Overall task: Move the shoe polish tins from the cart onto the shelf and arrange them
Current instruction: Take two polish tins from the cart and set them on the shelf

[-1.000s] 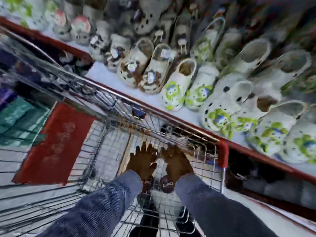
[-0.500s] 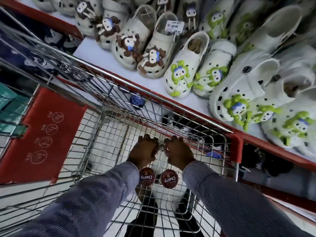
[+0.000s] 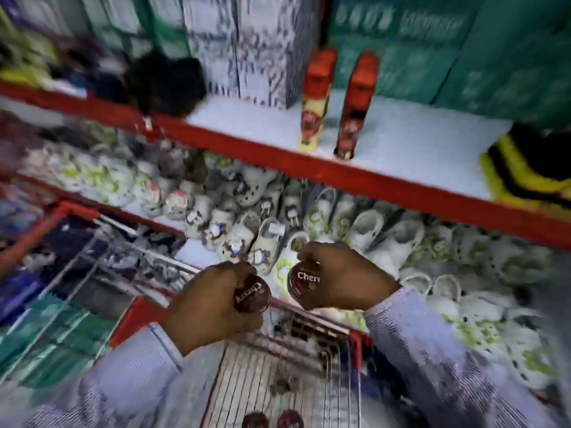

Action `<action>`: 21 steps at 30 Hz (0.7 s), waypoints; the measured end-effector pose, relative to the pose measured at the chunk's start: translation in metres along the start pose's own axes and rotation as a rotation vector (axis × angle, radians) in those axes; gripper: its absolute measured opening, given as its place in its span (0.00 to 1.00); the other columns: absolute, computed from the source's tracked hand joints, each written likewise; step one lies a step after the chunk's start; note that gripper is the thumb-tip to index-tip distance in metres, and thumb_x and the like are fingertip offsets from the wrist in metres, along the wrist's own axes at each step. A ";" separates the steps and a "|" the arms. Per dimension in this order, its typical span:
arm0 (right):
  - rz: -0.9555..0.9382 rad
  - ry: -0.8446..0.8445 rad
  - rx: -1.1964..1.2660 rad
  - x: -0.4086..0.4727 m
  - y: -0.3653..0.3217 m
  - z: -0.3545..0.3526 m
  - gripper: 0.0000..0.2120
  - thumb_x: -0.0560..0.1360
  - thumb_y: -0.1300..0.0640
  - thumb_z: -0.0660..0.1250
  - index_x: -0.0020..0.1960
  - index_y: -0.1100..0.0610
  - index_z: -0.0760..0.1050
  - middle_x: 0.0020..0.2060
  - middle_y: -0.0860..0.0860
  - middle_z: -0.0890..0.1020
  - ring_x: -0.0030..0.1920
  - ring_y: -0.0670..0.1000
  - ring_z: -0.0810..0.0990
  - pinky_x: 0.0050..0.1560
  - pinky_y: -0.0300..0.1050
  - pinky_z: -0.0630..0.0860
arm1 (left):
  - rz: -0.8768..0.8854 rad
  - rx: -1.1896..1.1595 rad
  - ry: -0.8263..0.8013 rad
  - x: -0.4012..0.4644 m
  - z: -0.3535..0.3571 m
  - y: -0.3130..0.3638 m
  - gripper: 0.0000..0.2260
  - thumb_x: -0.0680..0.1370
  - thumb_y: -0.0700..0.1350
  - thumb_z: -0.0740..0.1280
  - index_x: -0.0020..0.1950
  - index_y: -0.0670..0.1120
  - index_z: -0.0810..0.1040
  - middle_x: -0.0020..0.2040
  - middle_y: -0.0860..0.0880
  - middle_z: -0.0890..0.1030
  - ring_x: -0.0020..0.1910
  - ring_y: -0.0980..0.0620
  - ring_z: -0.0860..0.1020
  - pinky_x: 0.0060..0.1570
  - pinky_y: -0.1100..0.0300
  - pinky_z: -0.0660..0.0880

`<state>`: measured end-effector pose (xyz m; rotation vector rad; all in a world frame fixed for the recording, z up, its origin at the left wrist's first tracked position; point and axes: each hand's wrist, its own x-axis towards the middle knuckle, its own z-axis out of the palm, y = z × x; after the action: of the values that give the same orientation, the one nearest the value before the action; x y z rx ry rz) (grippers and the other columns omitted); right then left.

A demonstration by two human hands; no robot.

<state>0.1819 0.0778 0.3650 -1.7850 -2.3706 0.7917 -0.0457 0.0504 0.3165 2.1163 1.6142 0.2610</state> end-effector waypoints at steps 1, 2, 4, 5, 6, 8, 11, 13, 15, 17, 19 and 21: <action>-0.004 0.031 0.000 -0.008 -0.006 -0.022 0.20 0.62 0.53 0.78 0.53 0.55 0.82 0.48 0.53 0.87 0.47 0.49 0.84 0.48 0.45 0.81 | 0.018 -0.008 0.044 0.000 -0.019 0.013 0.29 0.60 0.64 0.74 0.58 0.57 0.79 0.49 0.58 0.83 0.48 0.56 0.82 0.48 0.59 0.79; -0.004 0.061 -0.014 -0.015 -0.010 -0.044 0.19 0.62 0.53 0.79 0.52 0.54 0.82 0.47 0.51 0.87 0.45 0.48 0.83 0.47 0.44 0.81 | 0.046 -0.016 0.083 0.004 -0.038 0.028 0.28 0.60 0.65 0.75 0.57 0.59 0.78 0.49 0.59 0.83 0.48 0.59 0.82 0.48 0.58 0.81; 0.009 0.107 -0.042 -0.031 -0.014 -0.079 0.22 0.61 0.52 0.80 0.53 0.51 0.82 0.48 0.48 0.88 0.44 0.45 0.83 0.40 0.36 0.80 | 0.102 -0.029 0.126 0.011 -0.068 0.057 0.25 0.59 0.64 0.74 0.54 0.61 0.77 0.45 0.61 0.85 0.43 0.65 0.82 0.45 0.57 0.82; 0.015 0.142 -0.043 -0.040 -0.012 -0.097 0.23 0.60 0.51 0.80 0.54 0.50 0.82 0.49 0.47 0.87 0.44 0.45 0.83 0.38 0.34 0.80 | 0.136 -0.035 0.139 0.017 -0.081 0.074 0.24 0.59 0.63 0.73 0.53 0.61 0.77 0.43 0.62 0.85 0.41 0.66 0.82 0.44 0.57 0.82; 0.024 0.170 -0.040 -0.046 -0.008 -0.111 0.24 0.60 0.50 0.81 0.55 0.50 0.81 0.49 0.46 0.87 0.45 0.45 0.83 0.41 0.36 0.80 | 0.163 -0.046 0.144 0.024 -0.091 0.090 0.25 0.58 0.63 0.73 0.53 0.60 0.77 0.42 0.62 0.85 0.40 0.67 0.82 0.44 0.58 0.82; 0.054 0.220 -0.042 -0.056 0.005 -0.137 0.27 0.60 0.49 0.81 0.58 0.50 0.79 0.52 0.47 0.86 0.47 0.47 0.82 0.47 0.41 0.79 | 0.219 -0.064 0.153 0.042 -0.108 0.121 0.28 0.57 0.62 0.73 0.56 0.58 0.78 0.43 0.61 0.86 0.41 0.67 0.82 0.46 0.59 0.82; 0.130 0.288 -0.053 -0.060 0.035 -0.169 0.34 0.61 0.48 0.81 0.64 0.50 0.76 0.58 0.48 0.83 0.52 0.49 0.82 0.48 0.38 0.74 | 0.274 -0.017 0.209 0.079 -0.124 0.164 0.33 0.58 0.62 0.75 0.62 0.55 0.79 0.50 0.59 0.86 0.50 0.61 0.83 0.51 0.63 0.78; 0.180 0.331 -0.060 -0.056 0.058 -0.189 0.34 0.62 0.47 0.80 0.66 0.50 0.76 0.60 0.49 0.82 0.55 0.48 0.80 0.50 0.35 0.71 | 0.273 0.010 0.209 0.111 -0.127 0.192 0.36 0.61 0.61 0.77 0.67 0.52 0.77 0.60 0.54 0.84 0.59 0.54 0.81 0.59 0.59 0.78; 0.226 0.342 -0.039 -0.045 0.081 -0.208 0.35 0.62 0.49 0.80 0.67 0.52 0.75 0.62 0.51 0.81 0.58 0.50 0.80 0.52 0.36 0.72 | 0.272 0.041 0.195 0.146 -0.125 0.217 0.36 0.63 0.58 0.78 0.69 0.48 0.76 0.62 0.49 0.83 0.60 0.50 0.81 0.61 0.55 0.78; 0.267 0.337 -0.024 -0.030 0.103 -0.224 0.35 0.63 0.51 0.80 0.68 0.55 0.75 0.63 0.53 0.81 0.61 0.53 0.80 0.57 0.40 0.76 | 0.260 0.083 0.164 0.181 -0.120 0.236 0.33 0.65 0.55 0.78 0.67 0.45 0.77 0.60 0.46 0.84 0.57 0.47 0.82 0.58 0.53 0.79; 0.276 0.350 -0.024 -0.012 0.120 -0.232 0.30 0.66 0.53 0.78 0.66 0.58 0.77 0.62 0.55 0.82 0.61 0.55 0.81 0.59 0.45 0.79 | 0.248 0.122 0.136 0.213 -0.112 0.248 0.29 0.68 0.54 0.77 0.64 0.42 0.77 0.58 0.43 0.84 0.56 0.43 0.82 0.56 0.51 0.80; 0.274 0.354 -0.034 0.005 0.137 -0.238 0.26 0.68 0.54 0.75 0.64 0.61 0.78 0.61 0.58 0.82 0.61 0.58 0.81 0.60 0.48 0.80 | 0.217 0.150 0.127 0.245 -0.101 0.254 0.28 0.70 0.54 0.76 0.63 0.40 0.76 0.58 0.39 0.83 0.57 0.40 0.81 0.56 0.51 0.80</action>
<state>0.3844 0.1939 0.5091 -2.0890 -1.9567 0.4108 0.2023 0.2555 0.4930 2.4391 1.5139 0.3606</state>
